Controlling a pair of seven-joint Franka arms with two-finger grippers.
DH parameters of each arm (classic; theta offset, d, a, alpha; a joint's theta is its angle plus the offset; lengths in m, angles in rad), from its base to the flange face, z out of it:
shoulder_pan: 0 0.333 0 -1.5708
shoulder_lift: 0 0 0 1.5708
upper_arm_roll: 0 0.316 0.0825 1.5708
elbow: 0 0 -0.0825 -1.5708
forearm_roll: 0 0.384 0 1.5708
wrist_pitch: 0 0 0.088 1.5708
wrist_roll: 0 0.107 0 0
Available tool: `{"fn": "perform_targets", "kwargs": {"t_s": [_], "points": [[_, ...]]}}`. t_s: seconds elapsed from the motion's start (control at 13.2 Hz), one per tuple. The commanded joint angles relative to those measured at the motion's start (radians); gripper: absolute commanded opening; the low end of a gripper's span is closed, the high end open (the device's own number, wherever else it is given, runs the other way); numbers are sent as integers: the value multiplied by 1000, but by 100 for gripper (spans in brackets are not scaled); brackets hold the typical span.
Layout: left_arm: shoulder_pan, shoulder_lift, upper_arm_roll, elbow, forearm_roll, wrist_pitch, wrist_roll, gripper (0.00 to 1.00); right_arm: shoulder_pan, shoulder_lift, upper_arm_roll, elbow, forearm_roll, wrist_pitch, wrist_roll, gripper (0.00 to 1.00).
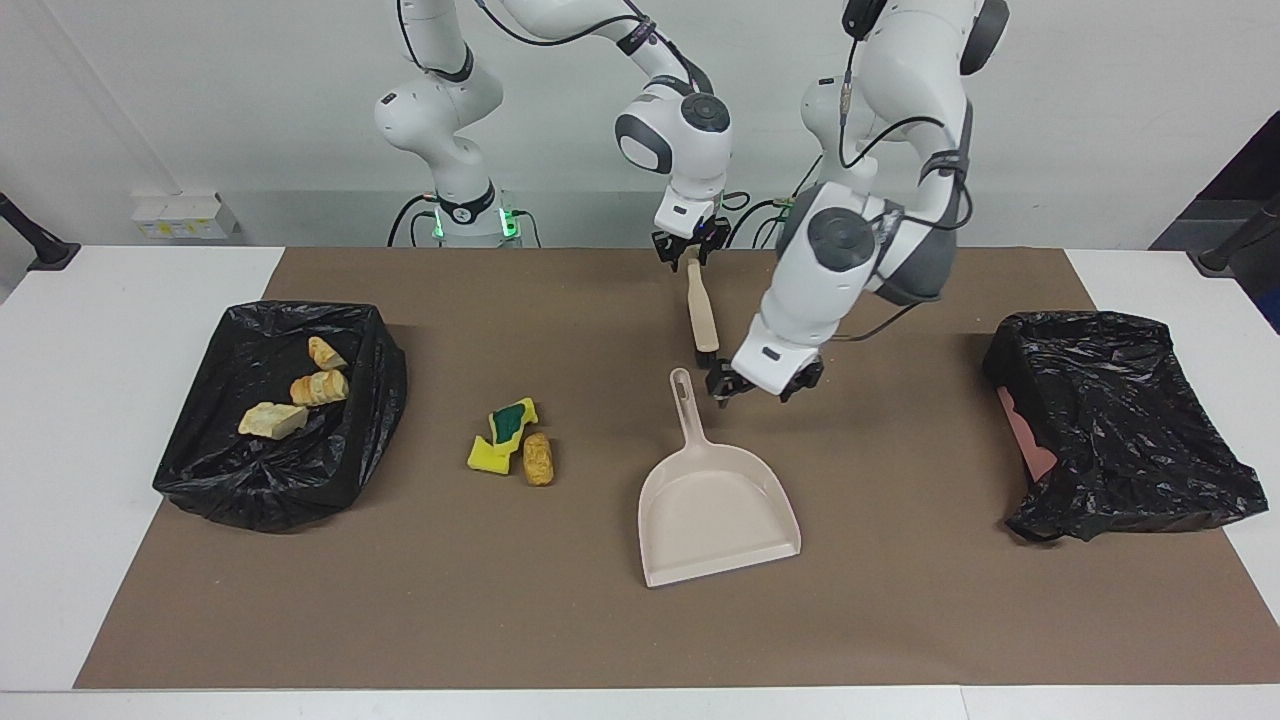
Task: Sweep and dump trash in bin
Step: 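Grasp the dustpan with the left gripper while the right gripper reaches the brush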
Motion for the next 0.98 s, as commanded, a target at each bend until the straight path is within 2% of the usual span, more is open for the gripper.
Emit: {"fn": "perform_targets", "kwargs": {"t_s": [0.0, 0.15, 0.23, 0.45, 0.6, 0.91], "points": [[-23, 32, -12, 14, 52, 67, -107, 100, -2, -36, 1, -41, 39, 18, -28, 26], [-90, 96, -13, 27, 105, 88, -254, 100, -3, -25, 1, -29, 39, 19, -30, 1], [-90, 125, -29, 56, 131, 88, -294, 100, -5, -24, -1, -21, 39, 15, -27, 0], [-90, 130, -36, 58, 164, 68, -290, 100, -32, -34, -7, -7, 32, -79, -111, 0], [-83, 132, -38, 66, 171, 52, -287, 1, -83, -118, -10, -6, 19, -163, -151, 0], [-72, 129, -38, 66, 173, 57, -226, 0, -259, -246, -10, -15, -4, -318, -305, 0]]}}
